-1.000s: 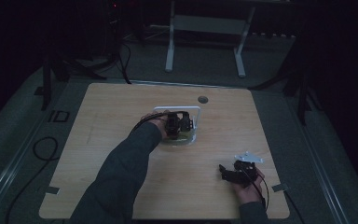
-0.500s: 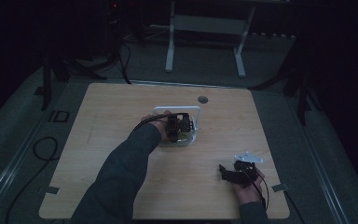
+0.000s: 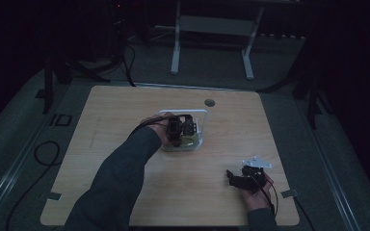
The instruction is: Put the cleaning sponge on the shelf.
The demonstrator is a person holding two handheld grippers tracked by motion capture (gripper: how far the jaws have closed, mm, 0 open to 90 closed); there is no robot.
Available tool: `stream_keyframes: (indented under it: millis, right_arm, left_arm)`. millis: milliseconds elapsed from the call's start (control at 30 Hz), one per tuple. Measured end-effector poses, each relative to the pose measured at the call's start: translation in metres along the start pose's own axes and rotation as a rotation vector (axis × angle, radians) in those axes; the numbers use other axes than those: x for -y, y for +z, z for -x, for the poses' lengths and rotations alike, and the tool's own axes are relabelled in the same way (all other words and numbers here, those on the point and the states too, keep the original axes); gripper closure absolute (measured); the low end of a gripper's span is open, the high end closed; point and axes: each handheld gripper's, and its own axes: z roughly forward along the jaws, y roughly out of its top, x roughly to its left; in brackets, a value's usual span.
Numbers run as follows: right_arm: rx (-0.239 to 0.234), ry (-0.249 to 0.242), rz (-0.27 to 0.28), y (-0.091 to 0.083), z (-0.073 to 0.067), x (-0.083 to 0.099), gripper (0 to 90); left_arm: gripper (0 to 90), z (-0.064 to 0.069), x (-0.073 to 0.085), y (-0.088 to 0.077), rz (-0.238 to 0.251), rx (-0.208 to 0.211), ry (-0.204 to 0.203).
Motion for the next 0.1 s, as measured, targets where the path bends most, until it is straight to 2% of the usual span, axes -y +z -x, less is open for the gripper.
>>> stream_keyframes:
  millis: [67, 100]
  right_arm:
    - [0.000, -0.001, 0.000, 0.0000, 0.0001, 0.0000, 16.8]
    - [0.000, -0.001, 0.000, 0.0000, 0.0001, 0.0000, 16.8]
  left_arm:
    - [57.2, 0.0063, 0.0037, -0.0132, 0.027, -0.018, -0.011]
    - [57.2, 0.0063, 0.0037, -0.0132, 0.027, -0.018, -0.011]
